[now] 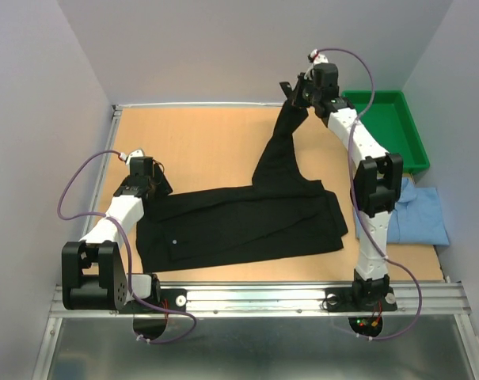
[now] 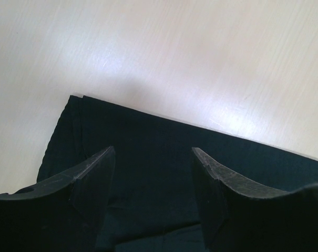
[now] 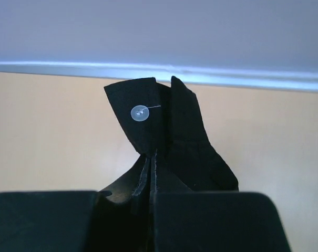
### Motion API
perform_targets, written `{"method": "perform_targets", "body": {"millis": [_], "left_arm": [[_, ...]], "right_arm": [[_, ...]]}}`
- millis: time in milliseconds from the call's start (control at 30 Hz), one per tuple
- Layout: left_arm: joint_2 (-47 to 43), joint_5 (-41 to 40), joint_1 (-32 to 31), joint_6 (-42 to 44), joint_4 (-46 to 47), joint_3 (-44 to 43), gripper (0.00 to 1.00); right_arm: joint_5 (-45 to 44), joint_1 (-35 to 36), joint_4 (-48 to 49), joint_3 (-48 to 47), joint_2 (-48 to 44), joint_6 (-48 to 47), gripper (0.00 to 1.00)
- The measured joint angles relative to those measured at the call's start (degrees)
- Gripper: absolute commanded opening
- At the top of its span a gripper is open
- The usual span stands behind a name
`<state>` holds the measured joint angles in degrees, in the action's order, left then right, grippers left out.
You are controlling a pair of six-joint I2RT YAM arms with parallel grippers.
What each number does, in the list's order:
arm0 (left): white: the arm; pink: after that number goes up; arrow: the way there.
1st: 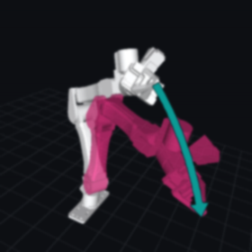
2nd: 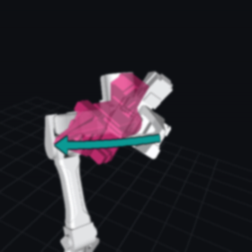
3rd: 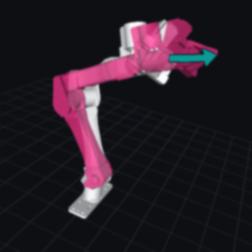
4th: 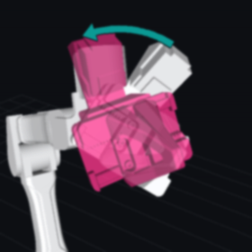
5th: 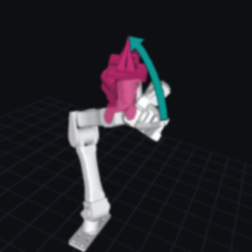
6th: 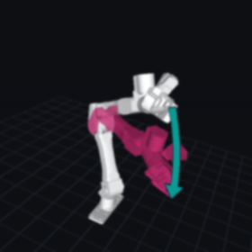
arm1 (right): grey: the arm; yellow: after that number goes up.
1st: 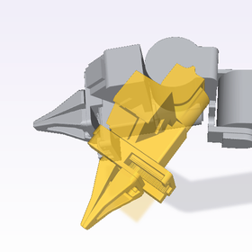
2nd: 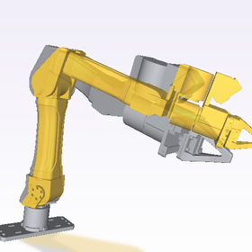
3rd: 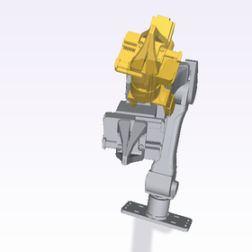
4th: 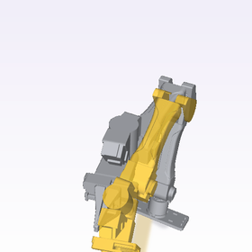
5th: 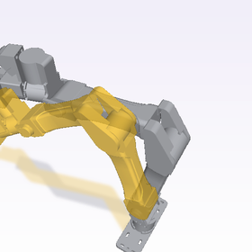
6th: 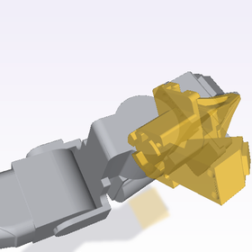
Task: Fold and stack the long sleeve shirts
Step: Fold the shirt
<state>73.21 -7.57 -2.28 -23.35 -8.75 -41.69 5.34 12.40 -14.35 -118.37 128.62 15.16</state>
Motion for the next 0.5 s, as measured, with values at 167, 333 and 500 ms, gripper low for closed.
{"method": "perform_targets", "body": {"millis": [167, 333, 500], "left_arm": [[0.0, -0.2, 0.0, 0.0, 0.0, 0.0, 0.7], [-0.5, -0.4, 0.0, 0.0, 0.2, 0.0, 0.7], [-0.5, -0.6, 0.0, 0.3, 0.4, 0.0, 0.7]], "right_arm": [[7.8, 2.6, 1.1, 5.7, -14.4, -0.4, 0.03], [15.1, 6.3, 3.4, 17.0, -30.5, -0.4, 0.04], [20.6, 7.9, 3.6, 30.5, -43.0, 0.5, 0.05]]}}
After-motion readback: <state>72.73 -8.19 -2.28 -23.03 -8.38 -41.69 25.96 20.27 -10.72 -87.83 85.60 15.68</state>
